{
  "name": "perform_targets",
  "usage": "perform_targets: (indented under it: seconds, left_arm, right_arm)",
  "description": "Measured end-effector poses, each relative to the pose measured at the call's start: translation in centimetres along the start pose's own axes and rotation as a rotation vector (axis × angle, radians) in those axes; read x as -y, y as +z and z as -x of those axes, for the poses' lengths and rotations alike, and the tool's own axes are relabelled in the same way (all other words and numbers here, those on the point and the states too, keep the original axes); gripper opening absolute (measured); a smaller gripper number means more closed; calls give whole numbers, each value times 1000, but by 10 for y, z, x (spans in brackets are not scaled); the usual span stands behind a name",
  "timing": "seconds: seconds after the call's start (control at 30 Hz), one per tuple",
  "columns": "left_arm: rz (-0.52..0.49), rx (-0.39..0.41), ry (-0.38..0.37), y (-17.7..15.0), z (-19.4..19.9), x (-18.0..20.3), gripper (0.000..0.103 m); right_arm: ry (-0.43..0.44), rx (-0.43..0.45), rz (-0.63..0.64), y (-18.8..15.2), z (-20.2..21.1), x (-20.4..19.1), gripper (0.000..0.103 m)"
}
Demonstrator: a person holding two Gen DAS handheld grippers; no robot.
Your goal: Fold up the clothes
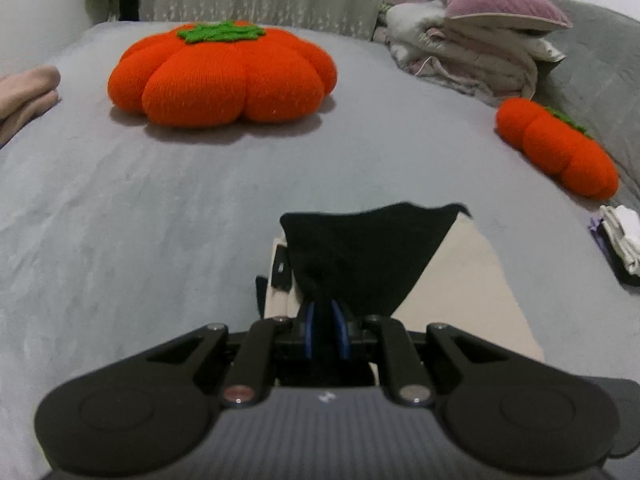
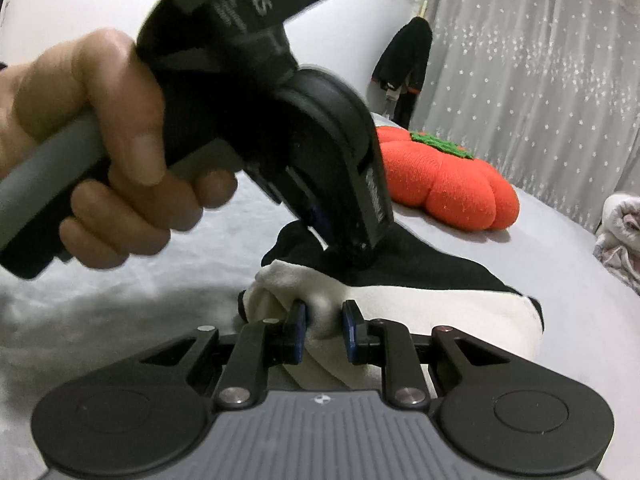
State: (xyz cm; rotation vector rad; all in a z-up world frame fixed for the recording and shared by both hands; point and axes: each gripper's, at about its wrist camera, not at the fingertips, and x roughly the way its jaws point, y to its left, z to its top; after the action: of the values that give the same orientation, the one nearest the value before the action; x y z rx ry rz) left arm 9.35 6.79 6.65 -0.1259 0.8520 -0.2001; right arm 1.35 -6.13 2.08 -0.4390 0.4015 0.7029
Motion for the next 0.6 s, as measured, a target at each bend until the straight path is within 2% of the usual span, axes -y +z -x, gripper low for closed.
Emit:
perform_targets:
  seconds: [0.33,0.6]
  left_arm:
    - [-50,-13,33,-10,-12,4,13]
    - [-12,9,-4,-4,-2,-6,13]
  right_arm:
    - [-20,-48,40,-3,-8,-9,21]
    - [-7,-7,-17,3,1,1,21]
